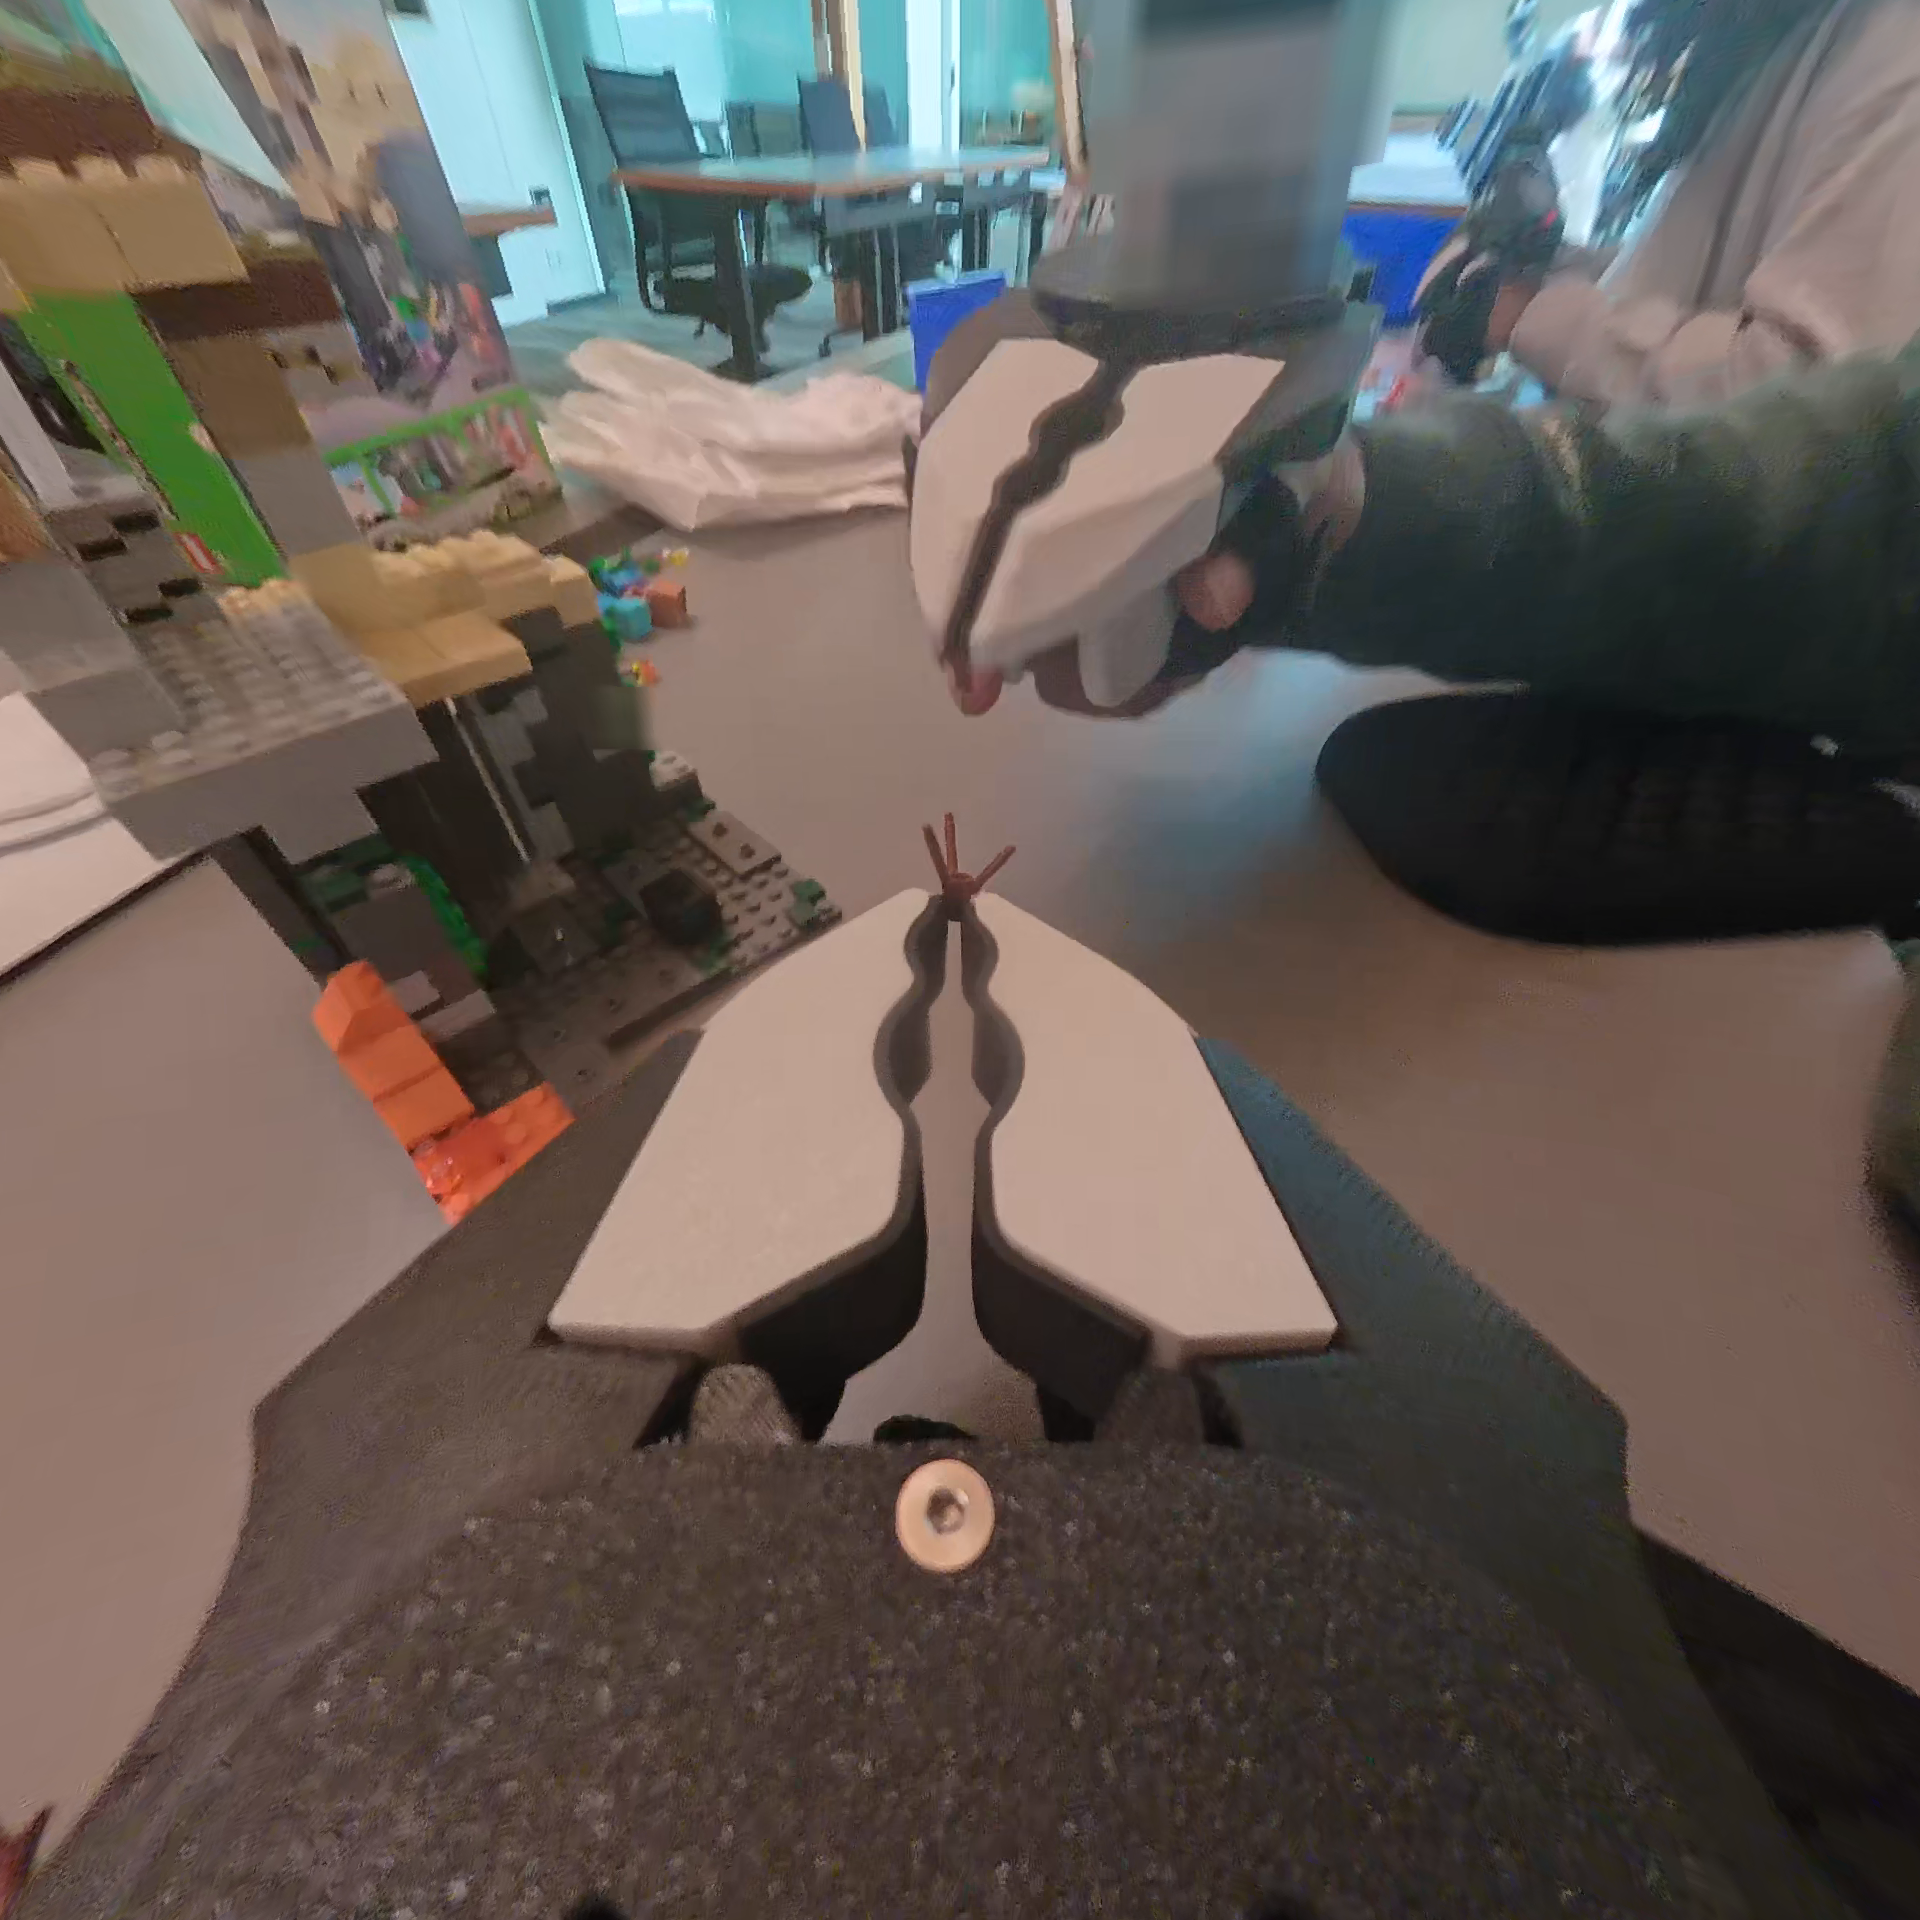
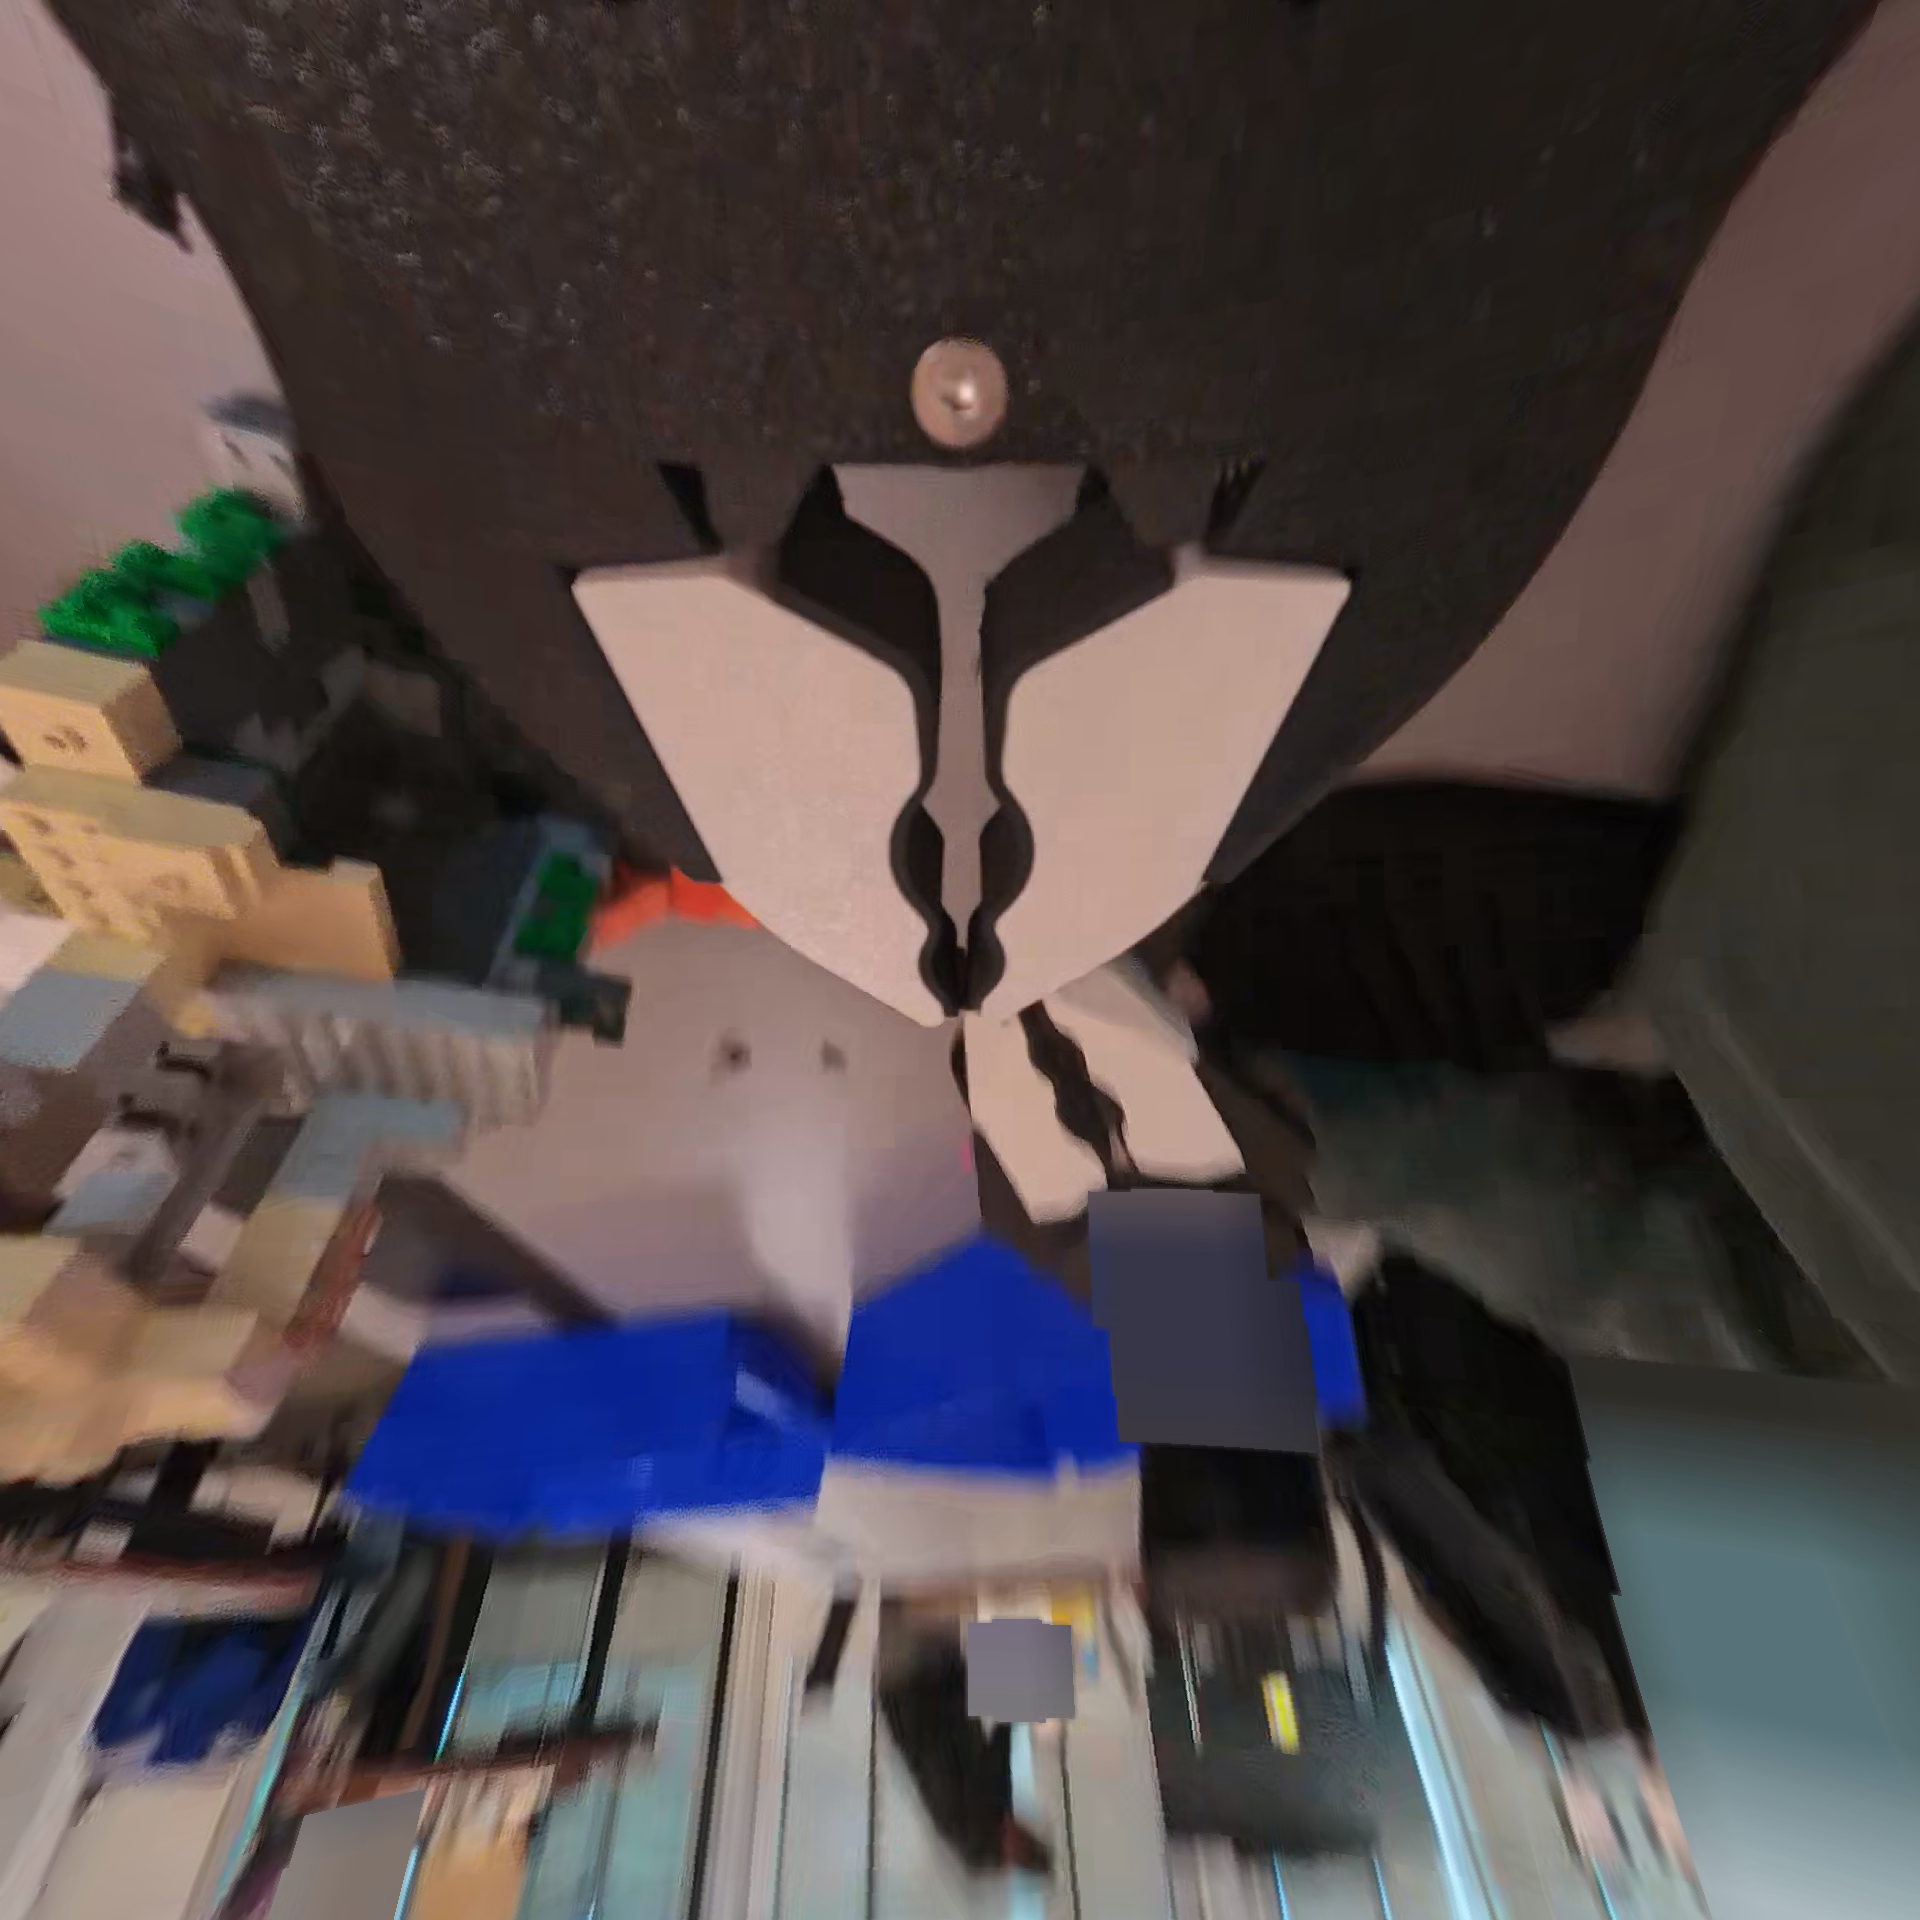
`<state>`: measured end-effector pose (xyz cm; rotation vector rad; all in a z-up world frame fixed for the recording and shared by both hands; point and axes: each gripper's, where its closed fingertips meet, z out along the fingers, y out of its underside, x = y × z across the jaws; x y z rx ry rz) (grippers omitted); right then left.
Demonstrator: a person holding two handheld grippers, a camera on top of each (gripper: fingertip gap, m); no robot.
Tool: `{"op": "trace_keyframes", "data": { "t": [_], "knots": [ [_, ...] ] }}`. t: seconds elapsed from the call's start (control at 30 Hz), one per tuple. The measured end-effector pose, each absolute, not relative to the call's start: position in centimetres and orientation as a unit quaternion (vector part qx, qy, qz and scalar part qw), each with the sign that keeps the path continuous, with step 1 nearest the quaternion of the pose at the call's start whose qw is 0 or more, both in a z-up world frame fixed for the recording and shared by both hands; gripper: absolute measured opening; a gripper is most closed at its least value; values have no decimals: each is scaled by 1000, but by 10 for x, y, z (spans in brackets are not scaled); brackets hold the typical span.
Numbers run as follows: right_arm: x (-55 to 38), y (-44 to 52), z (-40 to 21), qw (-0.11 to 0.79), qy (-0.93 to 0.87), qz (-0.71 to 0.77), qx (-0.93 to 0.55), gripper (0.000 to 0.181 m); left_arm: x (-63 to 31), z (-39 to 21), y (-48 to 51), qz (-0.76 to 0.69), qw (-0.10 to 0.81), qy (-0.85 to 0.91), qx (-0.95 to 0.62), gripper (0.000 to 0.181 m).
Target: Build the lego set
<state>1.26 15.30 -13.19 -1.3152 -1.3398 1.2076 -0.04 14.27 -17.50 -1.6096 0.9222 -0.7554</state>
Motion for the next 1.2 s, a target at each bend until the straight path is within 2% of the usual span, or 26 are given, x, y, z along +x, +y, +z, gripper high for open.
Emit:
{"op": "trace_keyframes", "data": {
  "t": [0.03,0.17,0.47,1.2],
  "knots": [
    [12,151,-119,451,-509,520,-517,1,1,-170,142,-328,543,380,-673,2],
    [2,137,-98,468,-472,566,-487,0,10,-148,137,-378,557,347,-653,2],
    [-10,132,-107,496,-484,527,-492,1,9,-133,137,-417,572,294,-642,2],
    [-14,137,-111,514,-480,497,-509,1,2,-131,143,-397,596,279,-640,2]
  ]
}}
